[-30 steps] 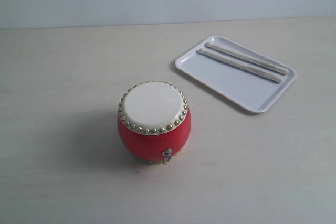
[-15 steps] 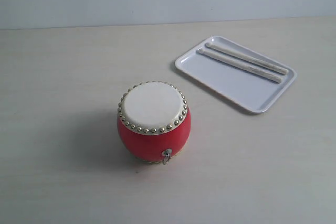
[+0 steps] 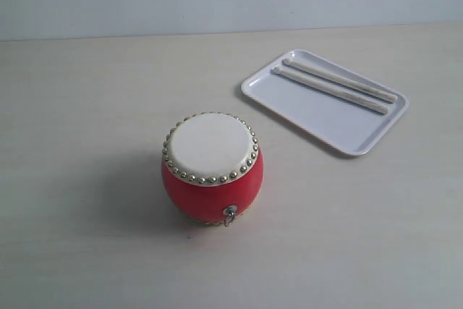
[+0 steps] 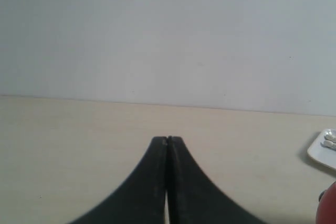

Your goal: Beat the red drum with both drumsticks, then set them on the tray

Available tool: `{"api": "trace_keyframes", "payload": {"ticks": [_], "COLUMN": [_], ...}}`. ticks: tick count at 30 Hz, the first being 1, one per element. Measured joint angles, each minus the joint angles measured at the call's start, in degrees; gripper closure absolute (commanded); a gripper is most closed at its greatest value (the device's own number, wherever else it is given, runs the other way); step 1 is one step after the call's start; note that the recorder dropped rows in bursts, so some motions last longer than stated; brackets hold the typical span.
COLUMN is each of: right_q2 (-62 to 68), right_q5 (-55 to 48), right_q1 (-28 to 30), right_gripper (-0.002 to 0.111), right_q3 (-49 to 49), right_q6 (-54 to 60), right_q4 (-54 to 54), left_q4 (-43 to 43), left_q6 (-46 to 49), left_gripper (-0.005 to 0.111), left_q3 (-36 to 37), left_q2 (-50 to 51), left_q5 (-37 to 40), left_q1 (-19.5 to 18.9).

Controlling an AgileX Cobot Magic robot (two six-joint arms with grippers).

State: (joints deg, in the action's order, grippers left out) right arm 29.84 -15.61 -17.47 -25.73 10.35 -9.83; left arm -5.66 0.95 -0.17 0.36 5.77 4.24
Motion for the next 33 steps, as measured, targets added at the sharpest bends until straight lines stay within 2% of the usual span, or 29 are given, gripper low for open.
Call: {"api": "trace_keyframes", "payload": {"ticks": [21,26,33], "right_q2": [0.0,-3.4,-8.7], "right_q5": [0.0,0.0,0.0], "right_q1": [0.0,0.3,13.3], "right_gripper": [0.108,0.108,0.108], "right_q3": [0.0,0.1,0.1], "right_q6": [0.0,1.1,1.4], "right_q4": [-0.1,0.2,0.2], "left_q4": [0.5,0.5,0.5], "left_q6": [-1.0,-1.0,-1.0], "left_gripper": [0.107,0.107,0.107], "left_q3": [0.0,0.0,0.0], "left_q2": [0.0,0.0,0.0], "left_q5": [0.1,0.2,0.2], "left_q1": [-0.2,-0.2,-0.2]}}
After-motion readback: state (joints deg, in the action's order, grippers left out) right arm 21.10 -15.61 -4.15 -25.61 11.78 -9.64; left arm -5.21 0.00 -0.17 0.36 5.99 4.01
